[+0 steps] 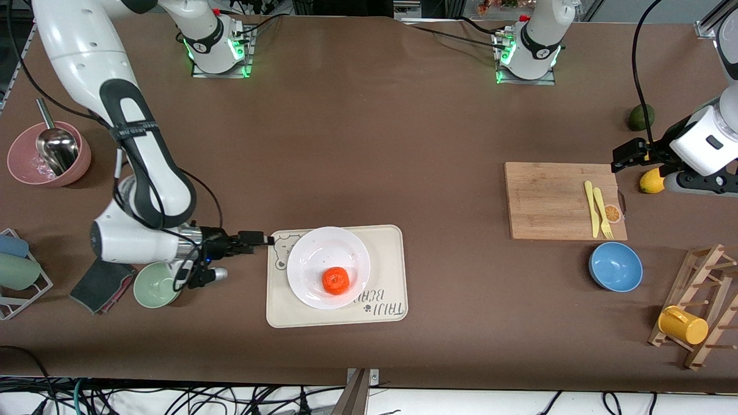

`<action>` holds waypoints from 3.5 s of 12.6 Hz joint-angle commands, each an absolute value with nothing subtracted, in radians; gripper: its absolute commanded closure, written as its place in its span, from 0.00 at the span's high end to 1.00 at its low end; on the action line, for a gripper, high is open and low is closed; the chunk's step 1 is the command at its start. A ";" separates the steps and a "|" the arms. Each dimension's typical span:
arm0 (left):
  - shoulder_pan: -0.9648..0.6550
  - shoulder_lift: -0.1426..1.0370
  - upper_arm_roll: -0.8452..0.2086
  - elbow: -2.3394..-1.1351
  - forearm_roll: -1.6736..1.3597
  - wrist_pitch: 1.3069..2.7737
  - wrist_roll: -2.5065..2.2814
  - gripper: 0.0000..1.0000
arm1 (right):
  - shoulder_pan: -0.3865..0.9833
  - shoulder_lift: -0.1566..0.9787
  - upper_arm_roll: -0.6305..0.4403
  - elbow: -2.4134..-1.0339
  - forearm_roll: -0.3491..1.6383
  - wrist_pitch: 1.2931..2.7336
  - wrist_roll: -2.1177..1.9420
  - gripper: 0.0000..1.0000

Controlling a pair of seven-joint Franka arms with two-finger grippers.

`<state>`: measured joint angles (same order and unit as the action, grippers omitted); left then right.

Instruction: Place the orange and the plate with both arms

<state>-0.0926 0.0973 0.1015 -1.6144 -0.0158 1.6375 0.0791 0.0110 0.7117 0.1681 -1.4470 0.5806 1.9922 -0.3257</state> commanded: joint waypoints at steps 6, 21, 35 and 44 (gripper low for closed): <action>-0.098 0.089 0.101 -1.614 0.002 1.626 0.086 1.00 | 0.009 0.332 0.054 -1.561 0.171 1.712 -0.152 0.99; -0.098 0.089 0.101 -1.614 0.002 1.626 0.086 1.00 | 0.015 0.144 -0.052 -1.592 -0.003 1.559 -0.132 1.00; -0.098 0.091 0.100 -1.614 0.002 1.626 0.086 1.00 | 0.017 -0.092 -0.040 -1.764 -0.026 1.557 -0.100 1.00; -0.098 0.091 0.097 -1.614 0.002 1.626 0.084 1.00 | 0.015 0.008 -0.041 -1.644 -0.021 1.545 -0.103 1.00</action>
